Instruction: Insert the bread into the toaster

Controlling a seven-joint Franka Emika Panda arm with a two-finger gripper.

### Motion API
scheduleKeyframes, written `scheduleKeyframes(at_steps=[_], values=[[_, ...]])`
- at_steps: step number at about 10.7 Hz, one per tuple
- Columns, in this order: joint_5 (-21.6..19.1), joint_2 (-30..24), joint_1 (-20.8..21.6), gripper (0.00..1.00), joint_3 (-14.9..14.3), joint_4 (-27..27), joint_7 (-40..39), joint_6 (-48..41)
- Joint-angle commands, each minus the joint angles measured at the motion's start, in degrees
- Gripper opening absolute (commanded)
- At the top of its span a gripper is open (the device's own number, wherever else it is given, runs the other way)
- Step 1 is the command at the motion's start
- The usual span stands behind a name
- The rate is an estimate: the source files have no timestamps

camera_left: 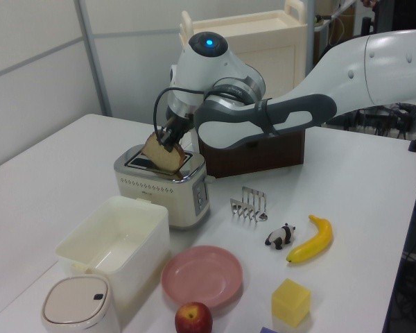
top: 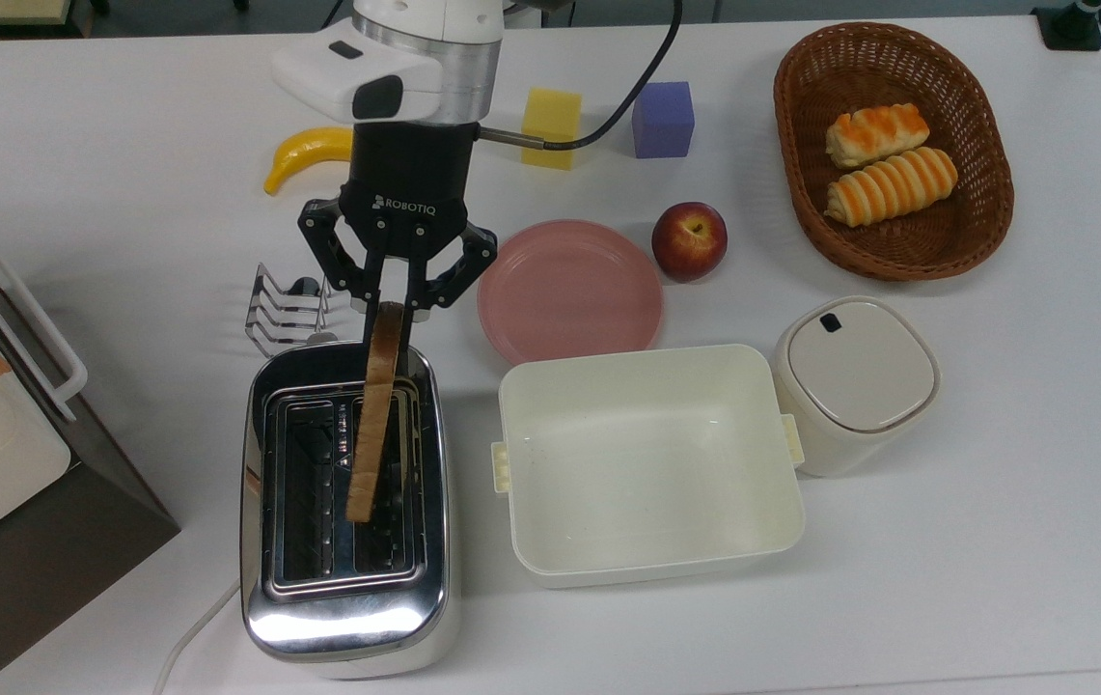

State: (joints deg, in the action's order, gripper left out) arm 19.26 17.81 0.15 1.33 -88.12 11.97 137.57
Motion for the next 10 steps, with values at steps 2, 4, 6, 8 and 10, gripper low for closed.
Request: scheduleKeyframes(at_steps=[2, 4, 6, 8, 10], values=[[-1.0, -0.8, -0.2, 1.00, -0.3, -1.9, -4.7, 1.6], [-1.0, -0.9, -0.3, 1.00, -0.3, -1.7, -4.6, 1.5], [-1.1, -2.8, -0.3, 1.00, -0.4, -1.5, -4.3, -3.0], [-6.3, -7.4, -0.3, 1.00, -0.5, 1.4, -4.8, -18.6], [-13.3, -14.2, -0.7, 1.00, -0.7, 1.6, -4.9, -29.0]])
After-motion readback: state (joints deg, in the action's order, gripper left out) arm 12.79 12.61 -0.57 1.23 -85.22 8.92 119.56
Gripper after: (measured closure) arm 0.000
